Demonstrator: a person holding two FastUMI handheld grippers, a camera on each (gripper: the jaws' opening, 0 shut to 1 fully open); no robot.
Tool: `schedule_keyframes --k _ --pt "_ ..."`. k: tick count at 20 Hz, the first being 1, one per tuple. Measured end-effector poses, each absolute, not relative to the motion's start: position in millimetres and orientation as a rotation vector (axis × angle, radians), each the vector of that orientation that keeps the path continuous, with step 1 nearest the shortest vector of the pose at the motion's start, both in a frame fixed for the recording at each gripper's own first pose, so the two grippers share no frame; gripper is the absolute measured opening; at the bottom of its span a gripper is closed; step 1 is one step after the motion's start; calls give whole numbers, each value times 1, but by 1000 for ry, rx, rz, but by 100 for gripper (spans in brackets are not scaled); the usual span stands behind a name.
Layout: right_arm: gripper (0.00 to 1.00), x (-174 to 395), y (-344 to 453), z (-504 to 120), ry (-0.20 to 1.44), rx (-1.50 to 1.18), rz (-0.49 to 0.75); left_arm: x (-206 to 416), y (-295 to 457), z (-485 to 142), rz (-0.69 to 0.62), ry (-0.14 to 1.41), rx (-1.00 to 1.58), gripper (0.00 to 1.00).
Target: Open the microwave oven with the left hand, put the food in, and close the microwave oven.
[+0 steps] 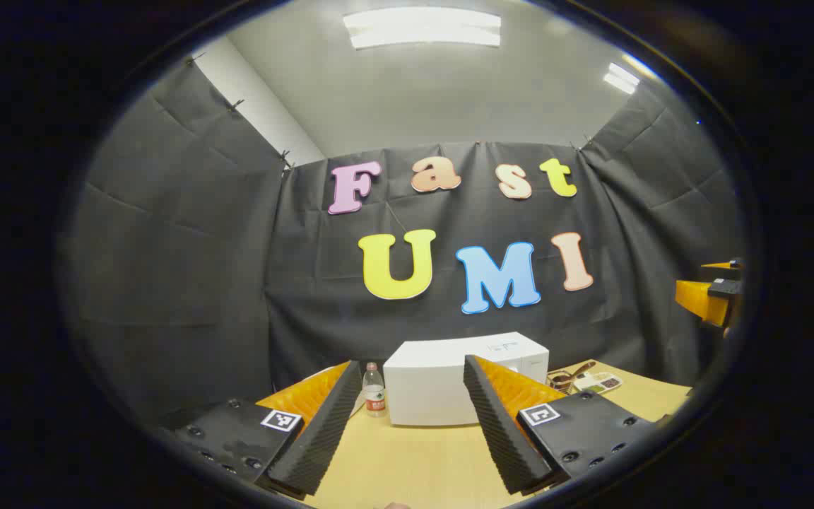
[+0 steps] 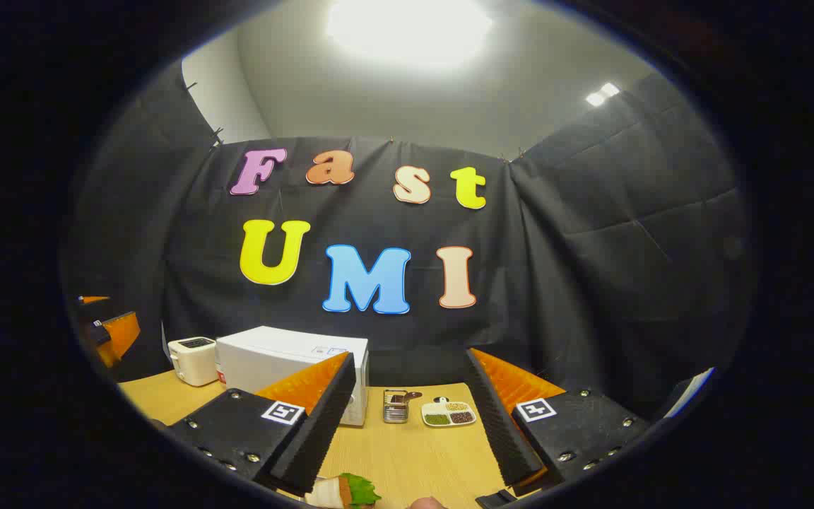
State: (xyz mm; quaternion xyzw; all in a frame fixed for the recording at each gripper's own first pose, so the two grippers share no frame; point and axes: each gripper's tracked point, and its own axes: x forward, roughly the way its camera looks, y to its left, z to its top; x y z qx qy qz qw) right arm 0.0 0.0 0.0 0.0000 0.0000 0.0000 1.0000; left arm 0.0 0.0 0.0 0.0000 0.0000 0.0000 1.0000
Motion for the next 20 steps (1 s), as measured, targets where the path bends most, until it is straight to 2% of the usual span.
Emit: schedule_keyframes --k 5,6,12,13,15,16,20 --pt "93 0 -3 -1 6 3 0 1 -5 1 -5 0 4 96" --pt "93 0 -4 -2 8 4 -1 1 -5 1 -6 -2 6 99" --pt "93 1 -8 -10 25 14 2 1 -10 4 -12 -6 13 100" --pt "93 1 -7 -10 26 17 4 -1 -11 3 -12 -7 15 97" --pt "93 1 -7 -10 27 14 9 -1 -13 2 -14 -5 17 99" --pt "93 1 -8 -11 27 7 11 -1 -14 0 -15 -2 15 96" --pt "93 2 -13 -10 26 -2 21 1 -18 -2 -9 4 5 99"
